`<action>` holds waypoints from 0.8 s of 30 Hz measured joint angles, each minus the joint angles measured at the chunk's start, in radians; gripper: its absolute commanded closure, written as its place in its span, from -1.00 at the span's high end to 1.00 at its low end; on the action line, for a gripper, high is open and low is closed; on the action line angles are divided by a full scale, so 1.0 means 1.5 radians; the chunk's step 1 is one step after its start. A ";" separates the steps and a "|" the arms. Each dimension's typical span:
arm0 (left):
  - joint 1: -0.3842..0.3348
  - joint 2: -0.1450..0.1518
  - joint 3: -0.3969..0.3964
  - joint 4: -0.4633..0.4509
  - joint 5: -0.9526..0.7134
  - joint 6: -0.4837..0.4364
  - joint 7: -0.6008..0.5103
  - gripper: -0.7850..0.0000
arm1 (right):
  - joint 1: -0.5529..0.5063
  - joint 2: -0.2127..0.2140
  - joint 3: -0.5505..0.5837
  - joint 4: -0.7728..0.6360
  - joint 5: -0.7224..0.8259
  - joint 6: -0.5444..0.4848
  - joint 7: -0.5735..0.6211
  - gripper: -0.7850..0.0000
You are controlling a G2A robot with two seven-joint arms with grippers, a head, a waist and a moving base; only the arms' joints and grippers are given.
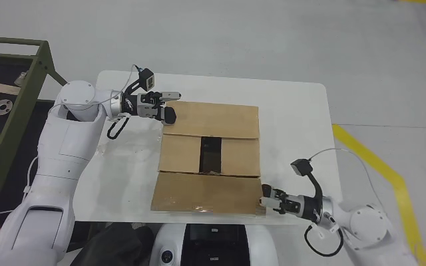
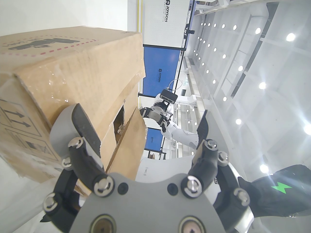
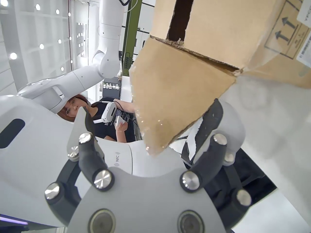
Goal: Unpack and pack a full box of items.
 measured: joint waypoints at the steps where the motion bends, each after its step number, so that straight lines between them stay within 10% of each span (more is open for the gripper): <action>1: 0.000 0.000 0.000 0.000 0.000 0.000 0.000 1.00 | -0.001 0.000 0.002 -0.001 0.003 -0.003 0.000 1.00; 24: 0.000 0.000 0.000 0.000 0.000 0.000 0.000 1.00 | 0.059 0.000 -0.019 0.034 0.063 -0.034 -0.028 1.00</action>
